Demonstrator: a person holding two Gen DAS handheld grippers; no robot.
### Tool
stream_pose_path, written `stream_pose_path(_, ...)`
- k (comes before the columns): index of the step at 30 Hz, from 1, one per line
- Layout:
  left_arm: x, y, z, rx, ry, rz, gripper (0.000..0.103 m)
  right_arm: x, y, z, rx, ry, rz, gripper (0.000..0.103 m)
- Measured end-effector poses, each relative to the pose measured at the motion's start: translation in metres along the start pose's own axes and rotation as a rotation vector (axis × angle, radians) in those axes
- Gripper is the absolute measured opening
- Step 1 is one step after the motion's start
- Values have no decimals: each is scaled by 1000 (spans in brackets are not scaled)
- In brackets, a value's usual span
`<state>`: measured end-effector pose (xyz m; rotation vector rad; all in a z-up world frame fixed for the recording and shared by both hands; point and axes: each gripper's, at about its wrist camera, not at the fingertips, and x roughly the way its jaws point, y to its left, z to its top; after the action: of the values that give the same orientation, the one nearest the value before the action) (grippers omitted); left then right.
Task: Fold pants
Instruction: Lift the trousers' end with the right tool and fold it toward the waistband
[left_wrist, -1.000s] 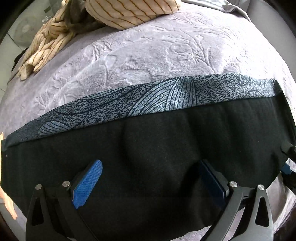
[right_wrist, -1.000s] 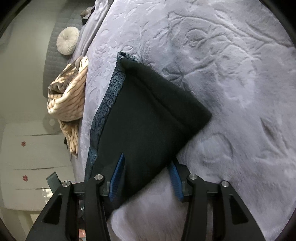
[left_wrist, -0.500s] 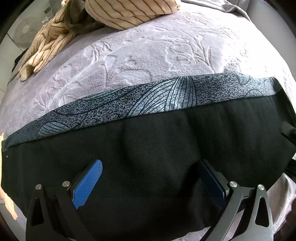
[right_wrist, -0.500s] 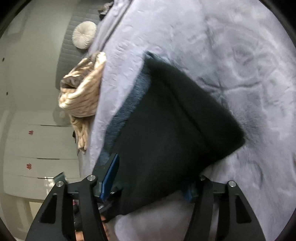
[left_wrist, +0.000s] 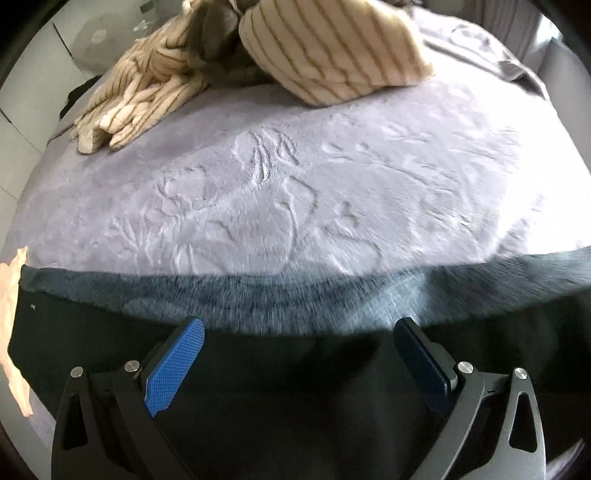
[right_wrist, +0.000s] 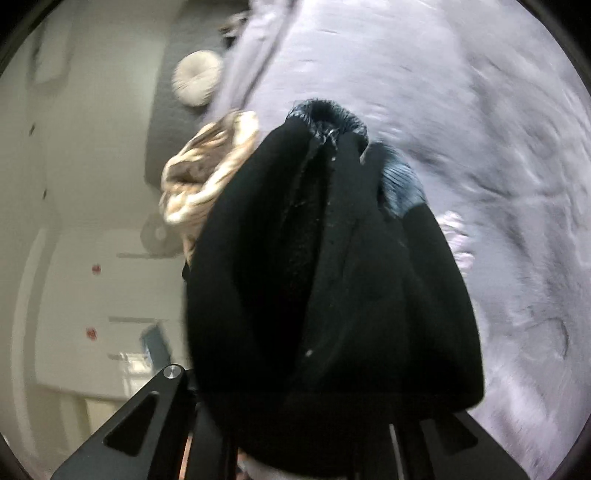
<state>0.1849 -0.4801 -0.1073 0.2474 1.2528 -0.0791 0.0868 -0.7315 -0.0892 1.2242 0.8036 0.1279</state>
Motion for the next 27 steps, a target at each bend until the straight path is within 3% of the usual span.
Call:
stream_pose_path(2,22,-13,1,70,42,37,103,0,17,-4,-54,2,-4,14)
stream_pose_path(4,27,-16,-1,92,25,53,103,4,35,-8,-117,19,-29,14)
stream_pose_path(8,13,-5,0,77,12,4,103,10,66,-17,-221,16,-97,14)
stream_pose_path(17,-34,91,-11,53,-69,-93,103,26,148,-64,-465,-18,-319,15)
stream_pose_path(23,-43,195,-35,-16,-64,-51,103,114,203,-146,-698,74,-486,23)
stream_pose_path(27,-32,264,-60,-95,-6,5,103,200,199,-203,-796,195,-627,36)
